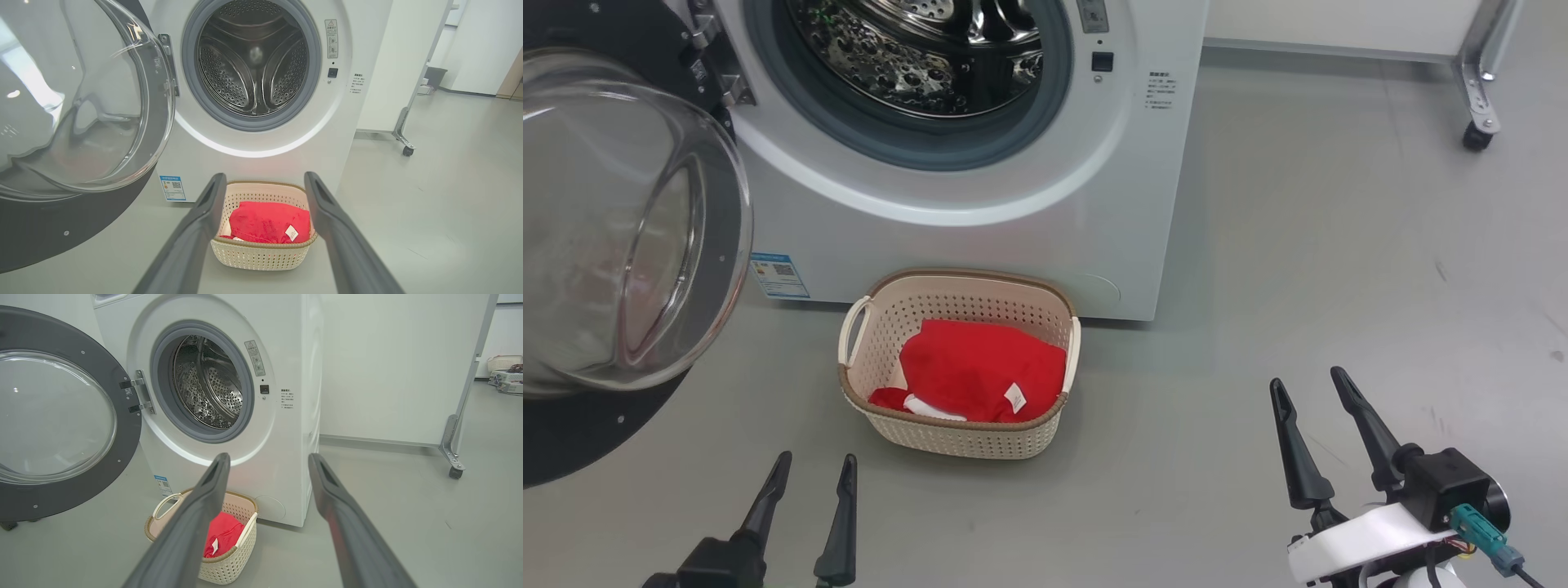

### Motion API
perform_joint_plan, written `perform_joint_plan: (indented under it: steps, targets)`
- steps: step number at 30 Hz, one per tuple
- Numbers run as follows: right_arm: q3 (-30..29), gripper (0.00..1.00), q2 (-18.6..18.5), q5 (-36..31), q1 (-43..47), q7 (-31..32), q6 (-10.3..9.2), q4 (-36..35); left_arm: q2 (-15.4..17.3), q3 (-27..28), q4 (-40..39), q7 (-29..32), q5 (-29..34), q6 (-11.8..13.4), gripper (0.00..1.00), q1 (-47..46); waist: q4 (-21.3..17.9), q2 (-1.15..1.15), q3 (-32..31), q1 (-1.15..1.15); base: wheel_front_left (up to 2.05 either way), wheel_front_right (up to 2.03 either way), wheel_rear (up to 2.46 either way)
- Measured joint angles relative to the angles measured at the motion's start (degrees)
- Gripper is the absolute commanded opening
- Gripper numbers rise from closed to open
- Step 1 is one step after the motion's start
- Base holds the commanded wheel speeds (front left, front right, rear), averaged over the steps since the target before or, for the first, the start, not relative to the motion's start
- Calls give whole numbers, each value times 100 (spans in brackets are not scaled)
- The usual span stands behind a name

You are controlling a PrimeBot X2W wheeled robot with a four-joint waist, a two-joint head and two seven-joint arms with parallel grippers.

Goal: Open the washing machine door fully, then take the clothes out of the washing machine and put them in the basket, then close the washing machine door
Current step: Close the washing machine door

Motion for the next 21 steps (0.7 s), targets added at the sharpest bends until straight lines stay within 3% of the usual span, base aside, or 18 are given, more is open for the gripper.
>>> perform_joint_plan:
  steps: [21]
  targets:
    - [125,100,19,1,85,0,46,37,0,74,32,-1,192,103,100,9,1204,0,-164,0,0,0,0]
